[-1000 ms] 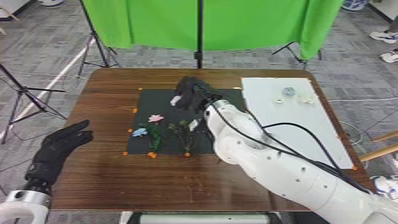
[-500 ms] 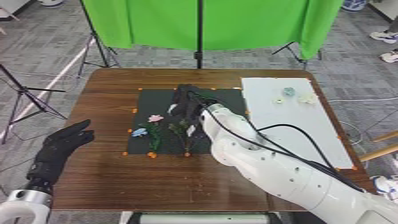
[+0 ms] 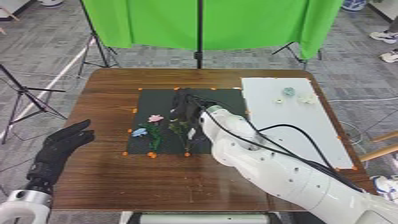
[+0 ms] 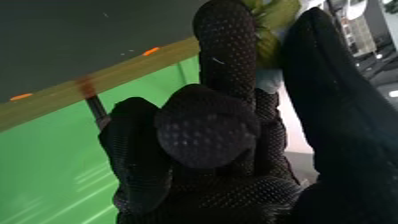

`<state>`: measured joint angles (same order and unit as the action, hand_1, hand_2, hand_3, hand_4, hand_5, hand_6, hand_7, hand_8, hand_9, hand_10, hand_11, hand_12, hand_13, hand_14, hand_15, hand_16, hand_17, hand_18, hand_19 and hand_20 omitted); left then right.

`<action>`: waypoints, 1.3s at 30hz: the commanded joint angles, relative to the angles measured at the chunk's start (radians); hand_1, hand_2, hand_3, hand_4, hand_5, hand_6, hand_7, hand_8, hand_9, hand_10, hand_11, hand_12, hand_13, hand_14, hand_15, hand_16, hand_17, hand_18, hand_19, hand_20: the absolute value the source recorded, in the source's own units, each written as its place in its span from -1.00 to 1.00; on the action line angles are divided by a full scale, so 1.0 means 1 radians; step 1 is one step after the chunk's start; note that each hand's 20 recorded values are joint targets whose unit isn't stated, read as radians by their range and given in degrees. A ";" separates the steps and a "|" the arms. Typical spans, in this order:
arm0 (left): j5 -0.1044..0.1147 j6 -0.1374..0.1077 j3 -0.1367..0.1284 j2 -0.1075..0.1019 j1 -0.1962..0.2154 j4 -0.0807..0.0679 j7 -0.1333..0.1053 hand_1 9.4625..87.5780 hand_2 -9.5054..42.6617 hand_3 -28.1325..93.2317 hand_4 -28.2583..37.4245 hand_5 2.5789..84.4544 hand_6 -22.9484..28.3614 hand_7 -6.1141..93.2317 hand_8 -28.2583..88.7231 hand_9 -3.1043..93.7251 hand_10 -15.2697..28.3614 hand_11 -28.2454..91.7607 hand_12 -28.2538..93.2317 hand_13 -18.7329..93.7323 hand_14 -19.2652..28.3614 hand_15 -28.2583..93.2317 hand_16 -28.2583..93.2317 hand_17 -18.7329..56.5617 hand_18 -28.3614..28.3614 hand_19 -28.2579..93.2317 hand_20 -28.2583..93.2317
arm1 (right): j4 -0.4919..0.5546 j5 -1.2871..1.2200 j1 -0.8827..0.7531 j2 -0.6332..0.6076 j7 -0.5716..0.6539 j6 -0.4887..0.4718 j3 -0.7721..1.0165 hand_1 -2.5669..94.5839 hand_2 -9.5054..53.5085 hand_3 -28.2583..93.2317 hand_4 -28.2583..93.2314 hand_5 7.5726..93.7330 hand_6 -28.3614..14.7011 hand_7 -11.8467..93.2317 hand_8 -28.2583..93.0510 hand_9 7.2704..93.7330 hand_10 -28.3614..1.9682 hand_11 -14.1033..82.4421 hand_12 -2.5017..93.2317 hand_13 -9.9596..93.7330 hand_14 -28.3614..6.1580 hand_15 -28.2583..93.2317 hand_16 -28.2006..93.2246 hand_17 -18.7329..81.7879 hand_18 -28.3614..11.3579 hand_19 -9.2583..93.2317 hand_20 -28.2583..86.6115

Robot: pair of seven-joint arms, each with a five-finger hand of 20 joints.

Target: Arrange flowers

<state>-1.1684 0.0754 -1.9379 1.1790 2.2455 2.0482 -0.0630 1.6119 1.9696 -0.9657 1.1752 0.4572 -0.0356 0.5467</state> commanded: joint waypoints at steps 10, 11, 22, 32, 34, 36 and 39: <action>-0.001 0.014 -0.001 0.004 0.006 -0.008 0.007 -0.40 -0.41 0.53 -0.46 -0.04 0.14 -0.70 -0.61 -0.05 0.35 -0.24 -0.36 -0.03 0.58 -0.29 -0.53 -0.28 0.45 -0.36 -0.23 | 0.000 0.066 -0.007 -0.006 -0.007 -0.033 -0.006 -0.10 -1.00 0.56 -0.82 0.37 0.38 -0.41 -0.70 0.77 0.18 -0.14 -0.42 0.95 0.59 0.39 0.10 0.57 -0.35 1.00 0.47; -0.002 0.014 -0.002 0.004 0.007 -0.007 0.008 -0.40 -0.41 0.53 -0.46 -0.04 0.14 -0.70 -0.61 -0.05 0.35 -0.24 -0.36 -0.03 0.58 -0.29 -0.53 -0.28 0.45 -0.36 -0.23 | 0.000 0.081 -0.008 -0.009 -0.009 -0.029 -0.010 -0.10 -1.00 0.56 -0.82 0.36 0.38 -0.41 -0.70 0.77 0.18 -0.14 -0.42 0.95 0.58 0.39 0.10 0.57 -0.35 1.00 0.47; -0.001 0.016 -0.003 -0.001 0.005 -0.006 0.014 -0.40 -0.41 0.53 -0.46 -0.04 0.14 -0.70 -0.61 -0.05 0.35 -0.24 -0.36 -0.03 0.58 -0.29 -0.53 -0.28 0.45 -0.36 -0.23 | 0.006 0.121 -0.013 -0.026 -0.018 0.005 0.004 -0.10 -1.00 0.56 -0.83 0.36 0.39 -0.41 -0.70 0.76 0.17 -0.13 -0.42 0.94 0.56 0.40 0.10 0.56 -0.35 1.00 0.47; -0.001 0.017 -0.009 -0.002 0.012 -0.003 0.014 -0.39 -0.41 0.53 -0.47 -0.04 0.14 -0.70 -0.61 -0.05 0.35 -0.24 -0.36 -0.03 0.58 -0.29 -0.53 -0.28 0.45 -0.36 -0.23 | 0.162 -0.059 -0.040 -0.066 -0.086 0.057 0.055 -0.25 -0.87 0.55 -0.78 0.46 0.38 -0.39 -0.70 0.77 0.07 -0.13 -0.42 0.92 0.46 0.43 0.08 0.54 -0.39 1.00 0.48; -0.001 0.018 -0.008 -0.001 0.009 -0.003 0.013 -0.39 -0.41 0.53 -0.47 -0.04 0.14 -0.70 -0.61 -0.05 0.35 -0.24 -0.36 -0.03 0.58 -0.29 -0.53 -0.28 0.45 -0.36 -0.23 | 0.190 -0.042 -0.039 -0.065 -0.088 -0.040 0.057 -0.30 -0.75 0.53 -0.77 0.50 0.40 -0.40 -0.70 0.83 0.04 0.02 -0.36 0.94 0.44 0.45 0.08 0.57 -0.42 1.00 0.51; -0.002 0.018 -0.004 0.000 0.004 -0.005 0.010 -0.39 -0.41 0.53 -0.47 -0.04 0.14 -0.70 -0.61 -0.05 0.35 -0.24 -0.36 -0.03 0.58 -0.29 -0.53 -0.28 0.45 -0.36 -0.23 | 0.195 -0.069 -0.036 -0.051 -0.074 -0.113 0.058 -0.31 -0.61 0.53 -0.77 0.52 0.40 -0.42 -0.71 0.86 0.05 0.15 -0.32 0.97 0.43 0.48 0.08 0.60 -0.45 1.00 0.54; -0.004 0.017 -0.002 0.005 0.005 -0.006 0.005 -0.39 -0.41 0.53 -0.47 -0.04 0.14 -0.70 -0.61 -0.05 0.35 -0.24 -0.36 -0.03 0.58 -0.29 -0.53 -0.28 0.45 -0.36 -0.23 | 0.187 -0.096 -0.033 -0.033 -0.058 -0.245 0.066 -0.35 -0.33 0.52 -0.78 0.44 0.38 -0.47 -0.71 0.90 0.07 0.26 -0.32 1.00 0.43 0.55 0.07 0.67 -0.50 1.00 0.64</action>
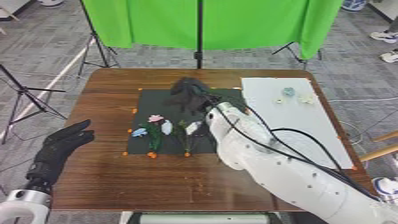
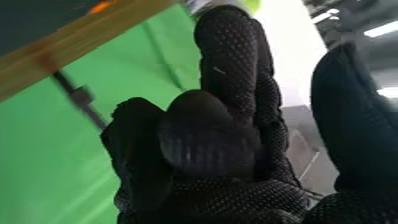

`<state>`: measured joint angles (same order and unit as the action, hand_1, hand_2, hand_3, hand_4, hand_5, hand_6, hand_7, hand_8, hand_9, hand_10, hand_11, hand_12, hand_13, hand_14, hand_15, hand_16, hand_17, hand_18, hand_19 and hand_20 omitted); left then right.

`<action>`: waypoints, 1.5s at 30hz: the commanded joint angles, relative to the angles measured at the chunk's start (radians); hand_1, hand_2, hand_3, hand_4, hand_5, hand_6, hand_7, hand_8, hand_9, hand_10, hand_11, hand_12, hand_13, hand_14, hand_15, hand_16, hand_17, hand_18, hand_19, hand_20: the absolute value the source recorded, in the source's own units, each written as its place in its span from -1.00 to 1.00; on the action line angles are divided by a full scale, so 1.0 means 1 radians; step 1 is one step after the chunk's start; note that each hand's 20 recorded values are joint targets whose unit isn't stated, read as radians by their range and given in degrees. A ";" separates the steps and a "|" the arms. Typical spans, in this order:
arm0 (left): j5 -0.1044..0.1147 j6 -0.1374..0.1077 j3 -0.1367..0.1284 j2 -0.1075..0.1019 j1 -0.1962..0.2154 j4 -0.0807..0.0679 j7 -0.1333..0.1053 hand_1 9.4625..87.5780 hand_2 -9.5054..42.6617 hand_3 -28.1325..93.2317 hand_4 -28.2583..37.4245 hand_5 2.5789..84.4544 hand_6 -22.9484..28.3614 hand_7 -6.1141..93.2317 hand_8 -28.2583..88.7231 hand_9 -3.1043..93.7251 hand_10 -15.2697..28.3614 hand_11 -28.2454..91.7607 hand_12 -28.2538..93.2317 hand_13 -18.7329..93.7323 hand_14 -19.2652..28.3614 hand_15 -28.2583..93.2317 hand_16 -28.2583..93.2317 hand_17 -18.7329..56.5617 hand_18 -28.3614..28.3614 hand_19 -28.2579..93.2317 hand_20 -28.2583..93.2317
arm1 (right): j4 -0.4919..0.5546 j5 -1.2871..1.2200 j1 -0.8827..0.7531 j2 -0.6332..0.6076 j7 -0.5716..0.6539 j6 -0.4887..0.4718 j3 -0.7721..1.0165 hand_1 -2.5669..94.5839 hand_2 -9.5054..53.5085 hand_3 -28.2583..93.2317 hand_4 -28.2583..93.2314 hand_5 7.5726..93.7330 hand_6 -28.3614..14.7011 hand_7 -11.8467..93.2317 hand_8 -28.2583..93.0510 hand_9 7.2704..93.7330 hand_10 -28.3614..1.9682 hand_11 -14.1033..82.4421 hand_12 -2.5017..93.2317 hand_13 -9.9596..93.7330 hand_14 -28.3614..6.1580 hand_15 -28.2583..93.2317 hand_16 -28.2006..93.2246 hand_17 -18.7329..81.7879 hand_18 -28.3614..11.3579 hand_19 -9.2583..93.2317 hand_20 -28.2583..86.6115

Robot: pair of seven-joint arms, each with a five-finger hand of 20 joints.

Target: Arrange flowers

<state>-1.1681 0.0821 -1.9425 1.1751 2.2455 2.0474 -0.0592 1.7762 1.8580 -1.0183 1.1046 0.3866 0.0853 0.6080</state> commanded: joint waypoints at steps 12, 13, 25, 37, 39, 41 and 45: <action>-0.004 0.004 0.001 0.012 0.010 -0.003 0.000 -0.39 -0.41 0.53 -0.47 -0.04 0.14 -0.70 -0.61 -0.05 0.35 -0.24 -0.36 -0.03 0.58 -0.29 -0.53 -0.28 0.45 -0.36 -0.23 | -0.041 0.041 0.033 0.059 0.068 -0.444 -0.014 -0.39 -0.15 0.52 -0.70 0.17 0.30 -0.52 -0.72 0.90 0.06 0.35 -0.33 1.00 0.43 0.64 0.03 0.72 -0.56 1.00 0.73; -0.003 0.007 -0.002 0.014 0.012 -0.003 -0.002 -0.39 -0.41 0.53 -0.47 -0.04 0.14 -0.70 -0.61 -0.05 0.35 -0.24 -0.36 -0.03 0.58 -0.29 -0.53 -0.28 0.45 -0.36 -0.23 | -0.048 0.049 0.033 0.062 0.071 -0.453 -0.013 -0.40 -0.16 0.52 -0.70 0.17 0.30 -0.52 -0.72 0.90 0.06 0.35 -0.33 1.00 0.43 0.64 0.02 0.72 -0.55 1.00 0.73; -0.003 0.004 -0.005 0.016 0.018 0.001 0.000 -0.40 -0.41 0.53 -0.47 -0.04 0.14 -0.70 -0.61 -0.05 0.35 -0.24 -0.36 -0.03 0.58 -0.29 -0.53 -0.28 0.45 -0.36 -0.23 | -0.068 0.048 0.034 0.048 0.096 -0.450 0.010 -0.41 -0.25 0.53 -0.68 0.22 0.26 -0.52 -0.72 0.89 0.04 0.36 -0.33 1.00 0.43 0.63 0.02 0.71 -0.56 1.00 0.73; -0.003 0.007 -0.007 0.013 0.017 0.002 0.003 -0.39 -0.41 0.53 -0.47 -0.04 0.14 -0.70 -0.61 -0.05 0.35 -0.24 -0.36 -0.03 0.58 -0.29 -0.53 -0.29 0.46 -0.36 -0.23 | -0.044 0.020 0.026 0.028 0.104 -0.410 0.062 -0.40 -0.29 0.53 -0.66 0.25 0.24 -0.52 -0.71 0.89 0.03 0.35 -0.33 1.00 0.43 0.63 0.02 0.71 -0.56 1.00 0.73; -0.003 0.005 -0.011 0.014 0.022 0.004 0.003 -0.40 -0.41 0.53 -0.47 -0.04 0.13 -0.70 -0.61 -0.05 0.35 -0.24 -0.36 -0.03 0.58 -0.29 -0.53 -0.29 0.46 -0.36 -0.23 | -0.034 -0.020 0.019 0.026 0.106 -0.429 0.075 -0.41 -0.32 0.53 -0.66 0.26 0.24 -0.52 -0.71 0.90 0.03 0.35 -0.34 1.00 0.43 0.63 0.02 0.71 -0.56 1.00 0.73; -0.003 0.003 -0.010 0.015 0.024 0.007 0.003 -0.40 -0.41 0.53 -0.46 -0.04 0.14 -0.70 -0.61 -0.05 0.35 -0.24 -0.36 -0.03 0.58 -0.29 -0.53 -0.29 0.46 -0.36 -0.23 | -0.015 -0.023 0.008 0.018 0.101 -0.429 0.089 -0.41 -0.32 0.53 -0.66 0.27 0.24 -0.53 -0.71 0.90 0.03 0.35 -0.33 1.00 0.43 0.63 0.02 0.71 -0.56 1.00 0.73; -0.004 0.007 -0.012 0.014 0.023 0.008 0.006 -0.40 -0.41 0.53 -0.46 -0.04 0.14 -0.70 -0.61 -0.05 0.35 -0.24 -0.36 -0.03 0.58 -0.29 -0.53 -0.29 0.46 -0.36 -0.23 | 0.045 -0.029 -0.015 -0.032 0.079 -0.348 0.144 -0.40 -0.35 0.52 -0.66 0.27 0.24 -0.52 -0.71 0.88 0.03 0.34 -0.33 1.00 0.44 0.62 0.03 0.70 -0.56 1.00 0.72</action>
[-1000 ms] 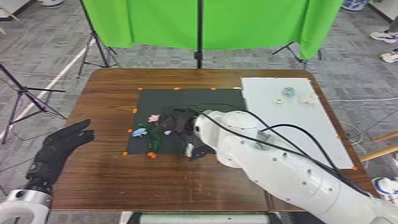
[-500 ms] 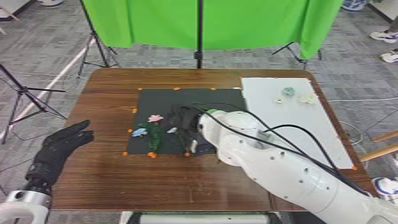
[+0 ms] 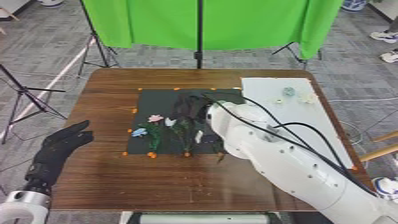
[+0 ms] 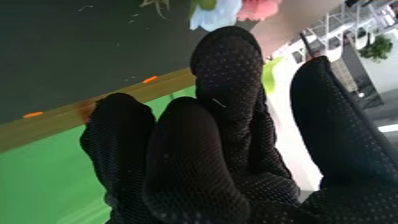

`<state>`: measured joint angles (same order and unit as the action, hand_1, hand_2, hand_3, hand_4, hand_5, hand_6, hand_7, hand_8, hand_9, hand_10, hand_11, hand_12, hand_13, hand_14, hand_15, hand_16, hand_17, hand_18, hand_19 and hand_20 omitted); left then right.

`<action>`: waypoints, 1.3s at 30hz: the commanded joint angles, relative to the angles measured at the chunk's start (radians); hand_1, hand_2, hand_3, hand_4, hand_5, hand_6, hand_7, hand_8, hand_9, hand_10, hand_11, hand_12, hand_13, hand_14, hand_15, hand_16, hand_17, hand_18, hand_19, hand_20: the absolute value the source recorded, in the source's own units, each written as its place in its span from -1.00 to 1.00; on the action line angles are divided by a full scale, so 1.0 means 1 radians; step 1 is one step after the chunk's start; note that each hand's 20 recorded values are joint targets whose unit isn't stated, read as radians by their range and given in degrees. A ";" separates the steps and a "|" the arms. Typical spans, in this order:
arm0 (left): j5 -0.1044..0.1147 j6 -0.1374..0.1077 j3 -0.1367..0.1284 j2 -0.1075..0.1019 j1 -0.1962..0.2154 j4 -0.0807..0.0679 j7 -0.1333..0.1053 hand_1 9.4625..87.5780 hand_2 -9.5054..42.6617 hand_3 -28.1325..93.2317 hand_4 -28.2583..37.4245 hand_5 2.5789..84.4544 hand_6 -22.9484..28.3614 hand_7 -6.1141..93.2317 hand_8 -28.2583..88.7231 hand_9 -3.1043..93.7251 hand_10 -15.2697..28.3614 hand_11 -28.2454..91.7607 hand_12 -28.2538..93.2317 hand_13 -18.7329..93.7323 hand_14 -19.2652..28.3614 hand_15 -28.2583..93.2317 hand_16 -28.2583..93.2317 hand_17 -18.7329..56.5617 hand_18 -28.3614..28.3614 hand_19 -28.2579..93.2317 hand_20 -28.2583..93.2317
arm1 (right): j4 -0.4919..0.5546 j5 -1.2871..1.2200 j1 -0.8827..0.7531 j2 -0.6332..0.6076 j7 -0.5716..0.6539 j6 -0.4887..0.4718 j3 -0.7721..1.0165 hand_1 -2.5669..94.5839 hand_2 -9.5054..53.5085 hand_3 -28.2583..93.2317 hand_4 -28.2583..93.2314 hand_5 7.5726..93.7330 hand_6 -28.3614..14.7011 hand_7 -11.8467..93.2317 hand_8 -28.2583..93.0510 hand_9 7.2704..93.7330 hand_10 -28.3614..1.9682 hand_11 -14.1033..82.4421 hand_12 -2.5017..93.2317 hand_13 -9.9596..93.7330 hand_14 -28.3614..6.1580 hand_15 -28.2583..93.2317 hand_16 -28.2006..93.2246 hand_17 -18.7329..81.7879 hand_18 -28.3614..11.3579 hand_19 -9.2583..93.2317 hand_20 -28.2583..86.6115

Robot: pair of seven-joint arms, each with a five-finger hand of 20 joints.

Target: Arrange flowers

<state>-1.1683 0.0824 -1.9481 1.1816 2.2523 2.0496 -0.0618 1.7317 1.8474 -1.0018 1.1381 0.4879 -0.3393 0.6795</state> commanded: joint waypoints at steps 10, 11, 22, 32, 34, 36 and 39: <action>0.000 0.006 -0.015 0.005 0.027 0.011 0.013 -0.40 -0.41 0.53 -0.47 -0.04 0.14 -0.70 -0.61 -0.05 0.35 -0.24 -0.36 -0.03 0.58 -0.29 -0.53 -0.29 0.46 -0.36 -0.23 | 0.090 0.243 -0.130 -0.206 0.092 0.383 0.309 -0.37 -0.62 0.49 -0.68 0.32 0.22 -0.49 -0.67 0.60 -0.20 -0.13 -0.35 0.80 0.21 0.45 0.06 0.46 -0.52 1.00 0.54; -0.001 0.006 -0.015 0.004 0.027 0.013 0.014 -0.40 -0.41 0.53 -0.47 -0.04 0.14 -0.70 -0.61 -0.05 0.35 -0.24 -0.36 -0.03 0.58 -0.29 -0.53 -0.29 0.46 -0.36 -0.23 | 0.077 0.263 -0.139 -0.214 0.107 0.393 0.333 -0.37 -0.62 0.48 -0.68 0.32 0.21 -0.49 -0.66 0.58 -0.21 -0.14 -0.34 0.80 0.20 0.45 0.06 0.46 -0.53 1.00 0.53; -0.002 0.002 -0.019 0.010 0.034 0.017 0.014 -0.40 -0.41 0.53 -0.47 -0.04 0.14 -0.71 -0.61 -0.05 0.35 -0.24 -0.36 -0.03 0.58 -0.29 -0.53 -0.29 0.46 -0.36 -0.23 | -0.067 0.298 -0.224 -0.260 0.181 0.345 0.447 -0.36 -0.74 0.44 -0.68 0.31 0.23 -0.51 -0.66 0.56 -0.24 -0.14 -0.33 0.77 0.16 0.48 0.05 0.44 -0.54 1.00 0.51; -0.004 -0.001 -0.014 0.018 0.032 0.016 0.004 -0.40 -0.41 0.53 -0.47 -0.04 0.14 -0.70 -0.61 -0.05 0.35 -0.24 -0.36 -0.03 0.58 -0.29 -0.53 -0.29 0.46 -0.36 -0.23 | -0.159 0.296 -0.192 -0.239 0.137 0.402 0.366 -0.26 -0.96 0.55 -0.71 0.34 0.31 -0.46 -0.68 0.59 -0.13 -0.10 -0.33 0.80 0.25 0.50 0.04 0.48 -0.49 1.00 0.53; -0.005 0.001 -0.011 0.017 0.026 0.013 0.008 -0.39 -0.41 0.53 -0.47 -0.04 0.14 -0.70 -0.61 -0.05 0.35 -0.24 -0.36 -0.03 0.58 -0.29 -0.53 -0.29 0.46 -0.36 -0.23 | -0.173 0.308 -0.187 -0.236 0.137 0.409 0.353 -0.24 -0.98 0.56 -0.72 0.33 0.32 -0.45 -0.68 0.59 -0.11 -0.10 -0.33 0.81 0.27 0.50 0.04 0.48 -0.48 1.00 0.53; -0.006 0.003 -0.009 0.018 0.027 0.012 0.005 -0.39 -0.41 0.53 -0.47 -0.04 0.14 -0.70 -0.61 -0.05 0.35 -0.24 -0.36 -0.03 0.58 -0.29 -0.53 -0.29 0.46 -0.36 -0.23 | -0.188 0.327 -0.178 -0.237 0.137 0.404 0.336 -0.21 -0.99 0.56 -0.72 0.32 0.33 -0.44 -0.69 0.59 -0.09 -0.10 -0.33 0.81 0.28 0.50 0.04 0.49 -0.48 1.00 0.53; -0.004 0.003 -0.011 0.020 0.027 0.012 0.005 -0.40 -0.41 0.53 -0.47 -0.04 0.14 -0.70 -0.61 -0.05 0.35 -0.24 -0.36 -0.03 0.58 -0.29 -0.53 -0.29 0.46 -0.36 -0.23 | -0.215 0.358 -0.169 -0.232 0.143 0.389 0.322 -0.20 -1.00 0.57 -0.73 0.31 0.36 -0.43 -0.69 0.58 -0.07 -0.09 -0.33 0.82 0.31 0.50 0.04 0.49 -0.47 1.00 0.53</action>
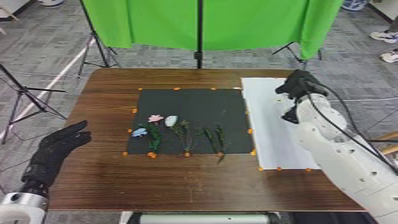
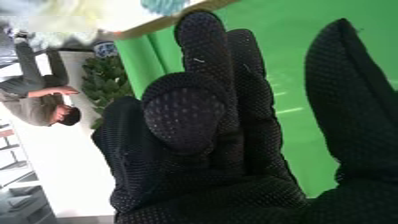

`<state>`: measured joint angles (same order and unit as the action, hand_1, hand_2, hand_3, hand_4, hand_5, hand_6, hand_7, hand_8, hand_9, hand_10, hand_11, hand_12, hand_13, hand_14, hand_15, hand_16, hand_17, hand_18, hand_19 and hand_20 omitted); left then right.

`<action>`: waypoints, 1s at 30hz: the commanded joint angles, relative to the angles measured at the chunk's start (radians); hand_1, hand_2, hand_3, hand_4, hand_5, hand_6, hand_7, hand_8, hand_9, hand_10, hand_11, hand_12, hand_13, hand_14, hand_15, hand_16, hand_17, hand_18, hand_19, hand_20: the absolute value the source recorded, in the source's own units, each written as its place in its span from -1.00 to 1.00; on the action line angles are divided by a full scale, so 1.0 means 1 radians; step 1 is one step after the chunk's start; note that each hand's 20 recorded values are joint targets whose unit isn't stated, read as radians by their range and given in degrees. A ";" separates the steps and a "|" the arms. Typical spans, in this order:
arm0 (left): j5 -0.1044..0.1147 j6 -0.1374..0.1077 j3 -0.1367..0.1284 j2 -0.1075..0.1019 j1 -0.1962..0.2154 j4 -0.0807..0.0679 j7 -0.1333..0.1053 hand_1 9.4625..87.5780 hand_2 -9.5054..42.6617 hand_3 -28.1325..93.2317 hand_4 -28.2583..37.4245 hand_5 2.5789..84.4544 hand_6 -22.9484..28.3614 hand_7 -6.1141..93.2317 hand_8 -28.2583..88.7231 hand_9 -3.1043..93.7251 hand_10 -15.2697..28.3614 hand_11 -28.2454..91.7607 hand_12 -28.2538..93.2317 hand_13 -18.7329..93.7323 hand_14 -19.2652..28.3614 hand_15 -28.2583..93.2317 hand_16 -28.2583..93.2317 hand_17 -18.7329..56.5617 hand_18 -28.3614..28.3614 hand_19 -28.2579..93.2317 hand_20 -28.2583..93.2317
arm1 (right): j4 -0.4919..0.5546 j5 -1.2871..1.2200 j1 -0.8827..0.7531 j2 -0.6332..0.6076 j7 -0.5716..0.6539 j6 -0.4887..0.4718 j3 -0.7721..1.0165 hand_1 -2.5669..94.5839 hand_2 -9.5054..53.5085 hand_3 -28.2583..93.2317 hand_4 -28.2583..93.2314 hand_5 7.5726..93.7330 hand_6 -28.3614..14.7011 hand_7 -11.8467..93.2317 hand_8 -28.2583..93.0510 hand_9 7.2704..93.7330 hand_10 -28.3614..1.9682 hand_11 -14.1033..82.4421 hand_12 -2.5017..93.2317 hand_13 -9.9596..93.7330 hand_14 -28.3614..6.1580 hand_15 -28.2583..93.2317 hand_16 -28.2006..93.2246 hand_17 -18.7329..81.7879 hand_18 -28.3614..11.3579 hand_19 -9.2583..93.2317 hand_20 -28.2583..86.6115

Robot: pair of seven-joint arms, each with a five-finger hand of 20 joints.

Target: Arrange flowers

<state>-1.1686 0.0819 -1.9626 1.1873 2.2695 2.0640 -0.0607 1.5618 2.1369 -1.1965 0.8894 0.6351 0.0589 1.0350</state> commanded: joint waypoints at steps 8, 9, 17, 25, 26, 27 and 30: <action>-0.004 0.003 0.006 0.020 0.013 -0.002 0.002 -0.40 -0.41 0.53 -0.46 -0.04 0.13 -0.70 -0.61 -0.05 0.35 -0.24 -0.36 -0.03 0.58 -0.29 -0.53 -0.29 0.46 -0.36 -0.23 | -0.095 0.082 0.037 0.038 -0.003 -0.030 -0.059 -0.17 -1.00 0.58 -0.73 0.30 0.40 -0.43 -0.70 0.58 -0.03 -0.09 -0.34 0.85 0.41 0.51 0.04 0.51 -0.45 1.00 0.53; -0.005 0.003 0.006 0.020 0.012 -0.003 0.001 -0.40 -0.41 0.53 -0.47 -0.04 0.13 -0.70 -0.61 -0.05 0.35 -0.24 -0.36 -0.03 0.58 -0.29 -0.53 -0.29 0.46 -0.36 -0.23 | -0.102 0.082 0.039 0.041 0.000 -0.033 -0.063 -0.17 -1.00 0.58 -0.73 0.30 0.41 -0.43 -0.70 0.58 -0.03 -0.09 -0.34 0.85 0.41 0.51 0.04 0.51 -0.45 1.00 0.53; -0.003 0.003 0.000 0.025 0.018 -0.001 -0.002 -0.40 -0.41 0.53 -0.47 -0.04 0.13 -0.70 -0.61 -0.05 0.35 -0.24 -0.36 -0.03 0.58 -0.29 -0.52 -0.30 0.47 -0.36 -0.23 | -0.131 0.092 0.016 0.052 -0.018 -0.054 -0.067 -0.16 -1.00 0.59 -0.73 0.31 0.44 -0.42 -0.71 0.59 0.00 -0.09 -0.35 0.87 0.44 0.50 0.05 0.52 -0.44 1.00 0.53; -0.002 0.009 0.003 0.023 0.013 -0.006 -0.003 -0.40 -0.41 0.53 -0.46 -0.04 0.13 -0.70 -0.61 -0.05 0.34 -0.24 -0.36 -0.04 0.58 -0.30 -0.52 -0.31 0.48 -0.35 -0.23 | -0.148 0.101 0.003 0.054 -0.026 0.043 -0.110 0.03 -1.00 0.52 -0.83 0.34 0.47 -0.39 -0.68 0.65 0.14 -0.25 -0.18 0.89 0.50 0.49 0.04 0.53 -0.40 1.00 0.50; -0.003 0.008 0.004 0.024 0.015 -0.004 -0.004 -0.40 -0.41 0.53 -0.47 -0.04 0.13 -0.70 -0.61 -0.05 0.34 -0.24 -0.36 -0.04 0.58 -0.29 -0.52 -0.31 0.48 -0.35 -0.23 | -0.152 0.105 0.003 0.053 -0.024 0.075 -0.122 0.13 -1.00 0.45 -0.83 0.36 0.47 -0.38 -0.60 0.72 0.20 -0.36 -0.09 0.90 0.52 0.48 0.04 0.54 -0.38 1.00 0.49; -0.003 0.010 0.001 0.025 0.018 -0.003 -0.005 -0.40 -0.41 0.53 -0.47 -0.04 0.13 -0.70 -0.61 -0.05 0.34 -0.24 -0.36 -0.04 0.59 -0.29 -0.52 -0.31 0.48 -0.34 -0.23 | -0.153 0.103 0.004 0.050 -0.024 0.114 -0.134 0.23 -1.00 0.40 -0.83 0.40 0.46 -0.36 -0.54 0.77 0.25 -0.43 -0.03 0.91 0.54 0.48 0.04 0.56 -0.36 1.00 0.49; -0.004 0.008 0.002 0.023 0.010 -0.006 0.002 -0.40 -0.41 0.53 -0.46 -0.04 0.13 -0.71 -0.61 -0.05 0.34 -0.24 -0.36 -0.04 0.59 -0.29 -0.52 -0.31 0.48 -0.34 -0.23 | -0.163 0.108 0.016 0.051 -0.027 0.182 -0.152 0.32 -1.00 0.38 -0.83 0.51 0.44 -0.32 -0.47 0.86 0.31 -0.47 0.00 0.94 0.58 0.47 0.04 0.58 -0.33 1.00 0.49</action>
<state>-1.1688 0.0823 -1.9612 1.2013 2.2702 2.0631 -0.0645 1.4217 2.2199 -1.1727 0.9364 0.6161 0.1015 0.9352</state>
